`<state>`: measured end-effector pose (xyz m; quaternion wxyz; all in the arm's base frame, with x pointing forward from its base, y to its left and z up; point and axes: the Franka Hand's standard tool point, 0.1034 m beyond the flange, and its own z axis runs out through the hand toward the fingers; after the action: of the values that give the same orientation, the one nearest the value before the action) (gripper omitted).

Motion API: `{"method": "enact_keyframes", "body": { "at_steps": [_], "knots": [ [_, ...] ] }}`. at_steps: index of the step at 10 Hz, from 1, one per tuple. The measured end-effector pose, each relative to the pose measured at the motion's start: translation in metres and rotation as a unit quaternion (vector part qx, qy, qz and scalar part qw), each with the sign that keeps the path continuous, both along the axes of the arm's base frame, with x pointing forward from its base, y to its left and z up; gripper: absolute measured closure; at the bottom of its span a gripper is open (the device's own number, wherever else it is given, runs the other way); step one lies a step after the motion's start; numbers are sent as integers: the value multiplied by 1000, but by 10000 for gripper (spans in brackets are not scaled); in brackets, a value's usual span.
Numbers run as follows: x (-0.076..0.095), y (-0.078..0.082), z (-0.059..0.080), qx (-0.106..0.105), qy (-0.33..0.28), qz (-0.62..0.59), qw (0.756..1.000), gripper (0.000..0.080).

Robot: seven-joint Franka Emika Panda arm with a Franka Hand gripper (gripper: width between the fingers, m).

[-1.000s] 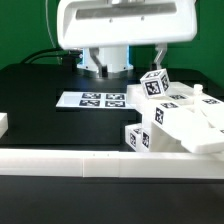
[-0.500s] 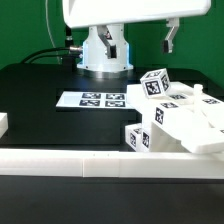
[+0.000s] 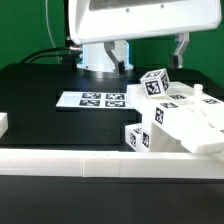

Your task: Assemble chair

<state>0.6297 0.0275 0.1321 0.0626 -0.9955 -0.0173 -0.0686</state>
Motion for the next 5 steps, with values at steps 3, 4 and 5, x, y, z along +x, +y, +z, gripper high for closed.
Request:
{"method": "enact_keyframes", "body": {
  "at_steps": [3,4,5],
  "knots": [
    [0,0,-2,-2,-1,1,1000,151],
    [1,2,-2,-1,-2,1,1000,151],
    [1,6,-2,0,-3,4,1000,151]
  ]
}}
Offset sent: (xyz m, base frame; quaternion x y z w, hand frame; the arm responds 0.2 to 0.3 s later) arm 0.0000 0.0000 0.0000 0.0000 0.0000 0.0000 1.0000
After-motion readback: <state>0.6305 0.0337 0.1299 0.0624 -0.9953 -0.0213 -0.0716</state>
